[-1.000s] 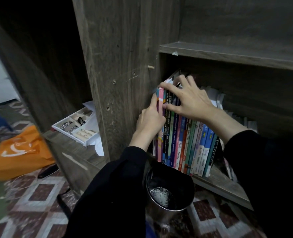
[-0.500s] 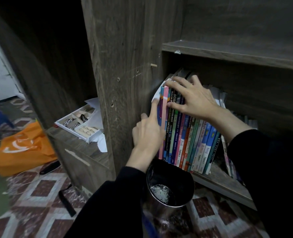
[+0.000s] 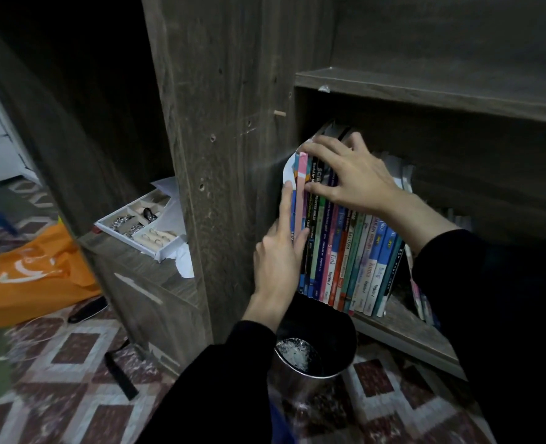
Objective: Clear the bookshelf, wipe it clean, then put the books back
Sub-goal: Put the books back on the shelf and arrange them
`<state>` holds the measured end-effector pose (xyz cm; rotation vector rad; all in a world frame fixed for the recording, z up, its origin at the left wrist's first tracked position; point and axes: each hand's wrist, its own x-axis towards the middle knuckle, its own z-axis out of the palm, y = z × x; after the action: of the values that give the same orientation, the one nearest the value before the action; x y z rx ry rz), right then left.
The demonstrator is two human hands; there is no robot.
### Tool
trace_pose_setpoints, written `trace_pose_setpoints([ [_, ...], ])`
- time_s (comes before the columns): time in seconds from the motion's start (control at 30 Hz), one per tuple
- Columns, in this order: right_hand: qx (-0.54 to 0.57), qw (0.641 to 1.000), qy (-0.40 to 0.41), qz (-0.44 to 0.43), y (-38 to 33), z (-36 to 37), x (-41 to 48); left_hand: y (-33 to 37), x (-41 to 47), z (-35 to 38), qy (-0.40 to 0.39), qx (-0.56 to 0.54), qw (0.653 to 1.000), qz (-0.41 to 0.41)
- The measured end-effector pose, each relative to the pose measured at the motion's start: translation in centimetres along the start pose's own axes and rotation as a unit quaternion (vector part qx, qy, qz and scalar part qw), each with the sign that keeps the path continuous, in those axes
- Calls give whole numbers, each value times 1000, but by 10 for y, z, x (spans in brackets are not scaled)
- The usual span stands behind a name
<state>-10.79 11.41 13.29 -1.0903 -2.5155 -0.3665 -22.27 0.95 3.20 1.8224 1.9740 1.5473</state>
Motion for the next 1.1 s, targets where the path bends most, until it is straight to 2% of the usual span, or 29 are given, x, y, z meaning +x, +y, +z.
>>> trace_pose_setpoints([
  [0.13, -1, 1000, 3, -3, 1, 1, 0, -6, 7, 7, 8, 13, 1000, -13],
  [0.33, 0, 1000, 2, 1, 2, 1, 1, -2, -6, -4, 99, -14, 995, 27],
  [0.4, 1, 1000, 3, 0, 2, 1, 0, -5, -3, -2, 106, -7, 994, 31],
  [0.57, 9, 1000, 1, 1, 2, 2, 1, 1, 4, -7, 45, -5, 999, 6],
  [0.8, 21, 1000, -2, 7, -2, 2, 6, 38, -4, -60, -31, 18, 999, -37],
  [0.9, 36, 999, -29, 20, -6, -1, 8, 58, -9, -80, -55, 39, 997, -42],
  [1.03, 138, 984, -108, 40, 0, -5, 12, 74, -18, -90, -105, 30, 993, -41],
  [1.1, 187, 978, -63, 63, 8, -8, 0, 82, -23, -89, -138, 20, 989, -52],
])
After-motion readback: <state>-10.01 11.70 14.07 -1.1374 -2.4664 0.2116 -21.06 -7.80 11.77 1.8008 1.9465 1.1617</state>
